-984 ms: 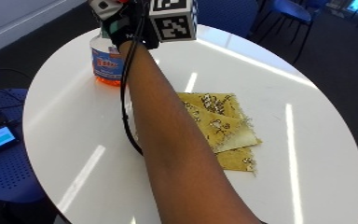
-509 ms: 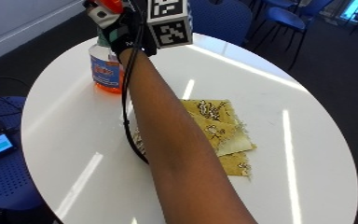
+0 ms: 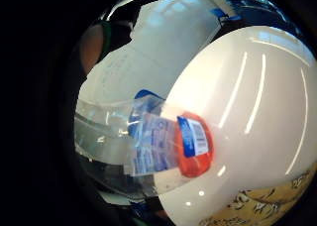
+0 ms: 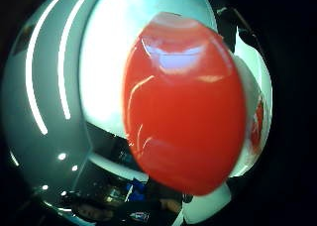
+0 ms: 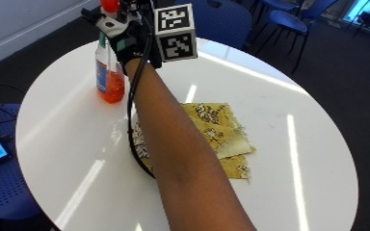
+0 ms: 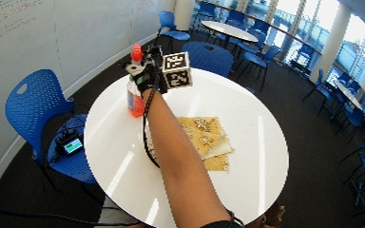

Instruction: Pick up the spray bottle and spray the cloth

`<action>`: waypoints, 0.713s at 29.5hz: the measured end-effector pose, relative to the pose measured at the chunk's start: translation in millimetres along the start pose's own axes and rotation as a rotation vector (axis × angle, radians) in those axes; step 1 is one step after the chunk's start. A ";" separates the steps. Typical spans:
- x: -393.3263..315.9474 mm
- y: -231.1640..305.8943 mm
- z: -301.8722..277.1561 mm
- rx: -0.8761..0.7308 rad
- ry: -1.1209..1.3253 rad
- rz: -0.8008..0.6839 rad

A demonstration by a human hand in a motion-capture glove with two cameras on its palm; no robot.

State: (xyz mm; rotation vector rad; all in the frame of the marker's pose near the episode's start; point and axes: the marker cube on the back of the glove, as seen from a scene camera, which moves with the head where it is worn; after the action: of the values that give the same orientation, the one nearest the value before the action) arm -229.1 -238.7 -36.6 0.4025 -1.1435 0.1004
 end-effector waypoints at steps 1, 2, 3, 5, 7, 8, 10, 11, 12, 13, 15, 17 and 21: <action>-0.9 0.4 -0.1 0.000 -0.001 -0.006; -2.1 1.2 -0.1 0.000 -0.001 -0.013; -3.7 2.6 0.1 0.000 0.002 -0.022; -8.0 7.2 1.2 -0.003 0.010 -0.046; -13.0 13.3 2.3 -0.005 0.019 -0.068; -15.6 16.7 2.3 -0.003 0.024 -0.077; -21.1 24.1 0.9 0.008 0.044 -0.091; -24.3 28.0 -0.4 0.014 0.056 -0.099; -28.0 32.1 -1.8 0.019 0.065 -0.109; -32.1 36.3 -3.4 0.019 0.067 -0.122; -40.0 45.2 -7.5 0.011 0.057 -0.148; -45.1 55.1 -13.3 -0.007 0.039 -0.170; -49.8 76.9 -24.1 -0.087 0.038 -0.195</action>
State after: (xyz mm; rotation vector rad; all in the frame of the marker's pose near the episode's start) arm -250.6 -152.7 -69.9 0.4309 -1.0624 -0.1113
